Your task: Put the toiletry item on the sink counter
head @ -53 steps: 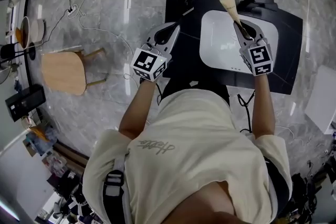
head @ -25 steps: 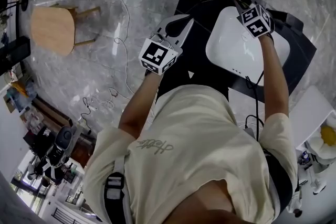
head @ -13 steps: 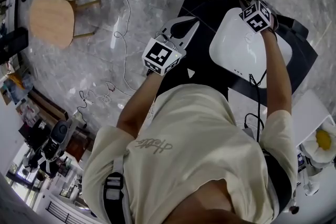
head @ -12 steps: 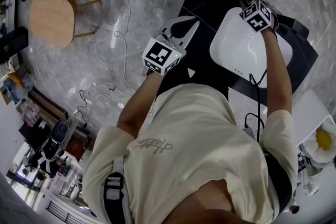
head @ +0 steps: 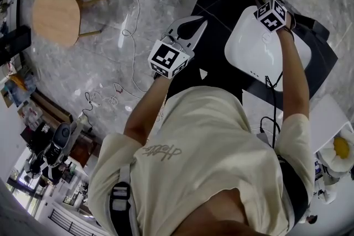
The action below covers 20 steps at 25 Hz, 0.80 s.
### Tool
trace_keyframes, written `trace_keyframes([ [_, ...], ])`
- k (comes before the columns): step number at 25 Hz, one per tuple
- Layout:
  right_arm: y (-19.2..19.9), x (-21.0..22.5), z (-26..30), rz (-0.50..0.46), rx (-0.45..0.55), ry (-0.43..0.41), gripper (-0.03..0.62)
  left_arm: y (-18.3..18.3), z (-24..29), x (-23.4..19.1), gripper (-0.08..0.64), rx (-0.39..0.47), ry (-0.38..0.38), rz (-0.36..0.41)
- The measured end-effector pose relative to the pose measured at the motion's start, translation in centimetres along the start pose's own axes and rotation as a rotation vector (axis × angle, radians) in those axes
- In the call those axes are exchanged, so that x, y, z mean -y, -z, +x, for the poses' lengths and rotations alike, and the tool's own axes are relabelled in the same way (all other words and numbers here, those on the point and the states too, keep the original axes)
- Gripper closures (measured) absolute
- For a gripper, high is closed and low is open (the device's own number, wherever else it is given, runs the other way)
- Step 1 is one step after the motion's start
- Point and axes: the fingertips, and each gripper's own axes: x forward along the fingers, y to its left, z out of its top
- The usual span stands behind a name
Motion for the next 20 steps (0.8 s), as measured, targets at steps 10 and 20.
trace_keyframes([
  [10,-1.6,0.3,-5.1,0.089,0.098,0.069,0.514,-1.3,-1.4,0.7,0.557,0.010,0.011,0.021],
  [20,-0.8,-4.1,-14.9,0.279,0.219,0.169,0.514,-3.7,-3.0,4.1,0.557,0.042,0.095,0.082],
])
